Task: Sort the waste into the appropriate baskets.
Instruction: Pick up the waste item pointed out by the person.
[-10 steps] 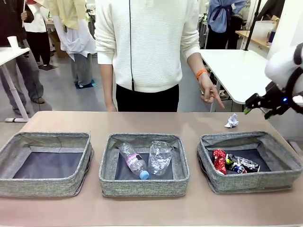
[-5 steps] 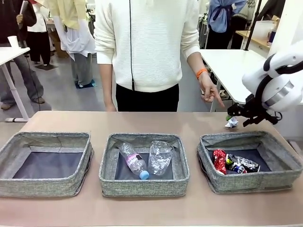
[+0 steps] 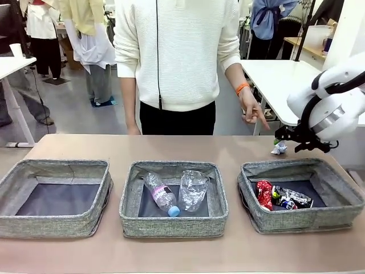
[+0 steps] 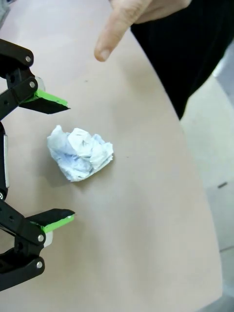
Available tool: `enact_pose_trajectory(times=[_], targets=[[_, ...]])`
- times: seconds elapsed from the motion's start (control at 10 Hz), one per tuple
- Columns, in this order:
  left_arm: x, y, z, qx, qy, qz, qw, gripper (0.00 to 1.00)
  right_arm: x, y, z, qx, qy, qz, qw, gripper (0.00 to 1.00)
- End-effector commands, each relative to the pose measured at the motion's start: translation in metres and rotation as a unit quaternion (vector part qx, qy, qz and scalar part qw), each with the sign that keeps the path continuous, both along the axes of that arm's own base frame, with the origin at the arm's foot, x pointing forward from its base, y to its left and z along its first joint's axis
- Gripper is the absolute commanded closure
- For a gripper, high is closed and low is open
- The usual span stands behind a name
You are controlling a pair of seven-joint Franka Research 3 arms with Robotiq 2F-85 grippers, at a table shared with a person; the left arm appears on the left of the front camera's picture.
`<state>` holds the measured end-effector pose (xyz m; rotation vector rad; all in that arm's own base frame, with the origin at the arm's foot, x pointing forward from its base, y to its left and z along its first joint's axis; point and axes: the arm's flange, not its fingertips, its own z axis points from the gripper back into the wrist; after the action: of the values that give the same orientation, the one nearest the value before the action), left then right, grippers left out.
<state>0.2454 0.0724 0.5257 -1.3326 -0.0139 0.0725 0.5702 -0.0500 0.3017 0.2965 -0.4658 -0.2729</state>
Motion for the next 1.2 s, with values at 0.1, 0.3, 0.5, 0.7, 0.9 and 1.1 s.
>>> enact_pose_trajectory(times=[0.1, 0.3, 0.5, 0.7, 0.9, 1.1], targets=[[-0.0021, -0.0008, 0.0044, -0.006, -0.002, -0.001, 1.0, 0.0, 0.0074, -0.0013, -0.0142, 0.006, -0.035, -0.026, 0.999, 0.0], [-0.0021, -0.0008, 0.0044, -0.006, -0.002, -0.001, 1.0, 0.0, 0.0089, -0.0009, -0.0154, 0.007, -0.025, -0.034, 0.999, 0.0], [-0.0021, -0.0008, 0.0044, -0.006, -0.002, -0.001, 1.0, 0.0, 0.0093, 0.001, -0.015, 0.0, -0.017, -0.029, 0.999, 0.0], [-0.0021, -0.0008, 0.0044, -0.006, -0.002, -0.001, 1.0, 0.0, 0.0092, 0.0018, -0.0148, 0.007, -0.009, -0.029, 1.0, 0.6], [-0.0021, -0.0008, 0.0044, -0.006, -0.002, -0.001, 1.0, 0.0, 0.0082, 0.0019, -0.0167, 0.009, -0.001, -0.027, 1.0, 1.0], [-0.0021, -0.0008, 0.0044, -0.006, -0.002, -0.001, 1.0, 0.0, 0.0068, -0.0001, -0.0176, 0.013, 0.001, -0.033, 0.999, 1.0]])
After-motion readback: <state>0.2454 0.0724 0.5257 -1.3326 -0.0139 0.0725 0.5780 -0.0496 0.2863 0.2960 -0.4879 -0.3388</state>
